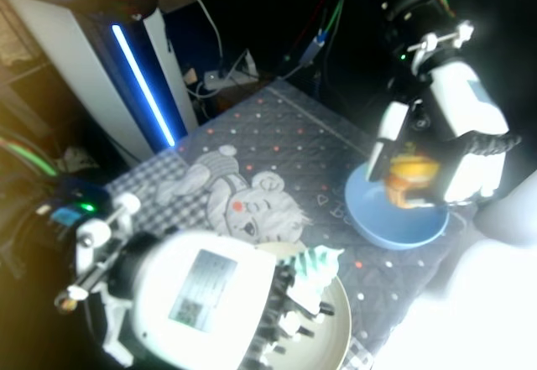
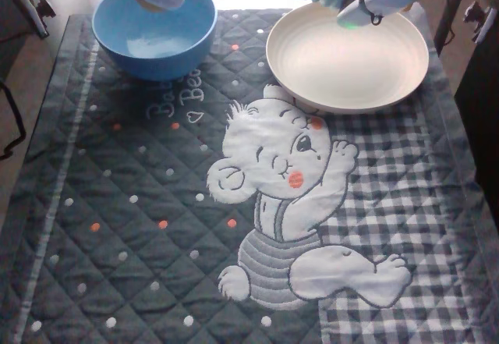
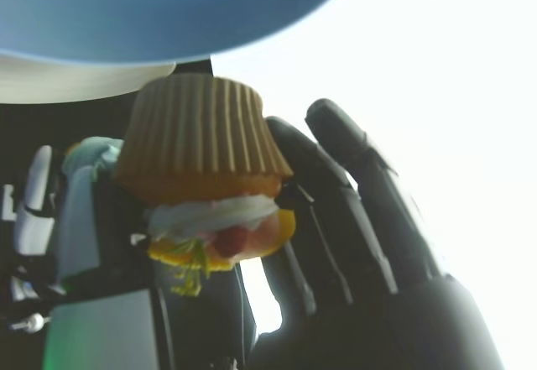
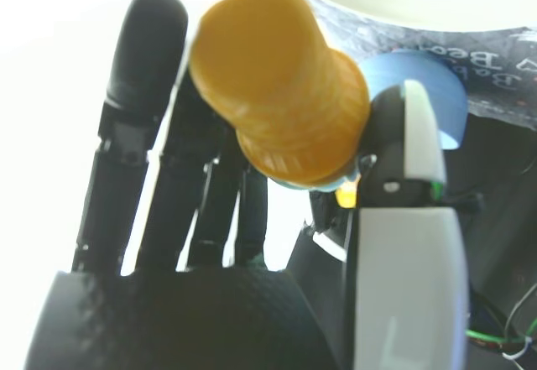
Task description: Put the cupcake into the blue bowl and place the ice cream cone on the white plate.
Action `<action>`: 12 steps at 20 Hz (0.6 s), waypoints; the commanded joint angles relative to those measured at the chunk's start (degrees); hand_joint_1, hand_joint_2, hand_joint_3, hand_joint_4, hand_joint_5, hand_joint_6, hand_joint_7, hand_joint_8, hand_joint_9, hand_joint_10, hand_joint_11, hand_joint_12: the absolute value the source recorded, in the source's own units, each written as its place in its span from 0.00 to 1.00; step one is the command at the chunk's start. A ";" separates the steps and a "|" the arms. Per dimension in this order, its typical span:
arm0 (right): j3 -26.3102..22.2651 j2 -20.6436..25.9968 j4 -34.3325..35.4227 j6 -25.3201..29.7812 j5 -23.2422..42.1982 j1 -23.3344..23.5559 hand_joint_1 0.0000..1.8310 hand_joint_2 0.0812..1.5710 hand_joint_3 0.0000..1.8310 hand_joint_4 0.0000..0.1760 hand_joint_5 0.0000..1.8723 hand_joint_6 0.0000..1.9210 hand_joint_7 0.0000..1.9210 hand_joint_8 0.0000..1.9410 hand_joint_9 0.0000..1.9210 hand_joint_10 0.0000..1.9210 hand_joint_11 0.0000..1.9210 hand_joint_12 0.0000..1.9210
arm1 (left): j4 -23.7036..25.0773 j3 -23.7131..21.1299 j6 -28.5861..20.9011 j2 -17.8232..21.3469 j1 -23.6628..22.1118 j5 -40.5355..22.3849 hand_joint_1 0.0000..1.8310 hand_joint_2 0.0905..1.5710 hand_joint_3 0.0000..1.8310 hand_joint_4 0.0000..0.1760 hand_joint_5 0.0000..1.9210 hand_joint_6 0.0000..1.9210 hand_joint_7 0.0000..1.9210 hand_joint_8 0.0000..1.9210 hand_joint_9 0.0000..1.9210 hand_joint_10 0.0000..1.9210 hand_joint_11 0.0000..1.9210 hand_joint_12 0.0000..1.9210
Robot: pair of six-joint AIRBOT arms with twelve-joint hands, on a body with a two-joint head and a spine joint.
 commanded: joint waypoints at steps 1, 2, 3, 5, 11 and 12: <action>0.03 0.09 0.86 0.16 6.29 1.28 0.70 0.67 0.00 0.00 0.50 0.43 0.61 0.45 0.84 0.00 0.74 0.33 | -1.02 -0.25 -0.47 -0.02 -0.51 -4.53 0.75 0.69 0.00 0.00 0.48 0.53 0.51 0.50 0.50 0.59 0.33 0.59; -0.09 0.11 0.85 0.16 6.22 1.28 0.70 0.68 0.00 0.00 0.50 0.43 0.61 0.45 0.83 0.00 0.73 0.32 | -0.59 -0.48 -0.48 0.06 -0.38 -4.44 0.75 0.68 0.00 0.00 0.48 0.52 0.51 0.49 0.50 0.59 0.33 0.57; -0.25 0.12 0.84 0.16 6.15 1.27 0.70 0.68 0.00 0.00 0.50 0.44 0.61 0.45 0.83 0.00 0.73 0.32 | -0.55 -0.60 -0.48 0.11 -0.06 -4.35 0.75 0.69 0.00 0.00 0.47 0.53 0.51 0.49 0.49 0.60 0.31 0.58; -0.50 0.22 0.80 0.16 6.00 1.24 0.70 0.67 0.00 0.00 0.50 0.44 0.62 0.43 0.83 0.00 0.73 0.33 | -0.59 -0.62 -1.73 0.15 0.81 -4.30 0.75 0.69 0.00 0.00 0.47 0.55 0.50 0.49 0.50 0.59 0.34 0.57; -0.71 0.60 0.76 0.15 5.42 0.90 0.63 0.68 0.00 0.00 0.53 0.48 0.61 0.17 0.78 0.00 0.65 0.41 | -0.36 -0.81 -1.75 -0.13 1.63 -4.22 0.65 0.71 0.00 0.00 0.48 0.56 0.44 0.20 0.41 0.28 0.29 0.50; -0.71 0.60 0.76 0.15 5.38 0.83 0.54 0.64 0.00 0.00 0.46 0.17 0.58 0.07 0.74 0.00 0.58 0.49 | -0.30 -0.89 -1.75 -0.13 1.63 -4.14 0.63 0.71 0.00 0.00 0.47 0.56 0.41 0.06 0.39 0.12 0.18 0.52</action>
